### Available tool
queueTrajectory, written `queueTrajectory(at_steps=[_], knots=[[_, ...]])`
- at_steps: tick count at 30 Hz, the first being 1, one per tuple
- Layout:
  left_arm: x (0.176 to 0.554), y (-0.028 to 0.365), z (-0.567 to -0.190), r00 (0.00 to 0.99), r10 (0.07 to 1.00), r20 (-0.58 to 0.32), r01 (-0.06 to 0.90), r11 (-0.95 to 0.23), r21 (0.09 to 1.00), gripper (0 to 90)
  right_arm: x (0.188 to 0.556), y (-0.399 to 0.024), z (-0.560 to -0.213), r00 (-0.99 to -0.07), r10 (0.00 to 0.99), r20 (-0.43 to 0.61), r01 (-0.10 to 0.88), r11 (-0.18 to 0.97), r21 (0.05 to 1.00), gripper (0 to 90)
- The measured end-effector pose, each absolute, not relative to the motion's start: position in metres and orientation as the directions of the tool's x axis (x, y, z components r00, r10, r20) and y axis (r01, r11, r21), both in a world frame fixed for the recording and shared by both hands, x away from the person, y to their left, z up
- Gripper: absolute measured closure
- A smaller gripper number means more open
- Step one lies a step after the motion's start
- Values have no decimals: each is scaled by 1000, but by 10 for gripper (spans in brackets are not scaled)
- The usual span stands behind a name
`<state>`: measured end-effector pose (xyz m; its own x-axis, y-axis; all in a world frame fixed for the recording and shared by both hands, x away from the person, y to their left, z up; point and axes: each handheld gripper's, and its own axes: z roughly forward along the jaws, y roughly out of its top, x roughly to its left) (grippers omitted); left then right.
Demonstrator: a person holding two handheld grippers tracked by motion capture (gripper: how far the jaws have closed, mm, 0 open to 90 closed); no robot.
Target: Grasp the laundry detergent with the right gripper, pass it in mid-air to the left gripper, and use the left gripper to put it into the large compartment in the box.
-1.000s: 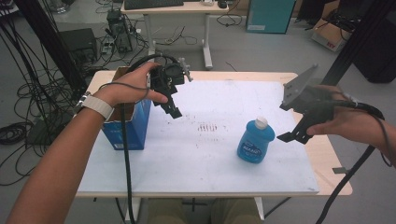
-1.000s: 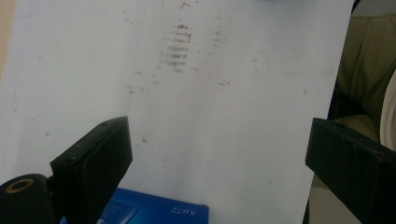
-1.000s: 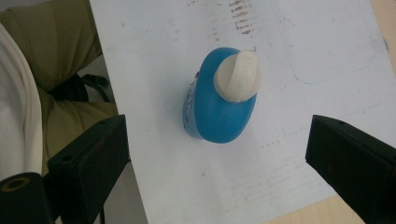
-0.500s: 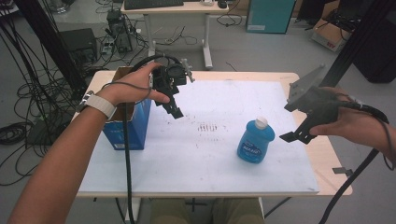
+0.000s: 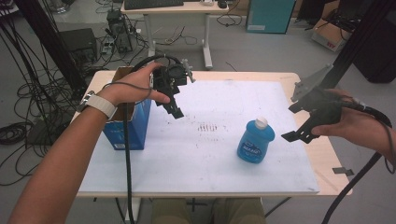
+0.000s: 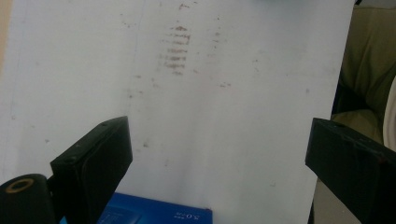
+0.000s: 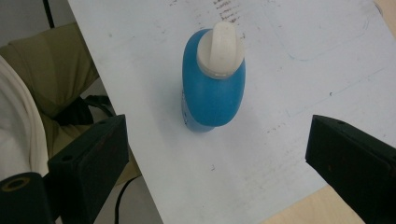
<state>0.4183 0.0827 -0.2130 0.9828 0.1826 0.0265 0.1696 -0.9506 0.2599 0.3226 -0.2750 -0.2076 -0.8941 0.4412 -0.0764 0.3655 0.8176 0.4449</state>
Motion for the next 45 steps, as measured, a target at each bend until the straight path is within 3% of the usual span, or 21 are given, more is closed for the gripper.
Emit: queueTrajectory(at_steps=[45], knots=[[418,85,-212,982,190,26,177,-950,258,77,323,-283,-229,-880,472,-55,399,798,451,55]])
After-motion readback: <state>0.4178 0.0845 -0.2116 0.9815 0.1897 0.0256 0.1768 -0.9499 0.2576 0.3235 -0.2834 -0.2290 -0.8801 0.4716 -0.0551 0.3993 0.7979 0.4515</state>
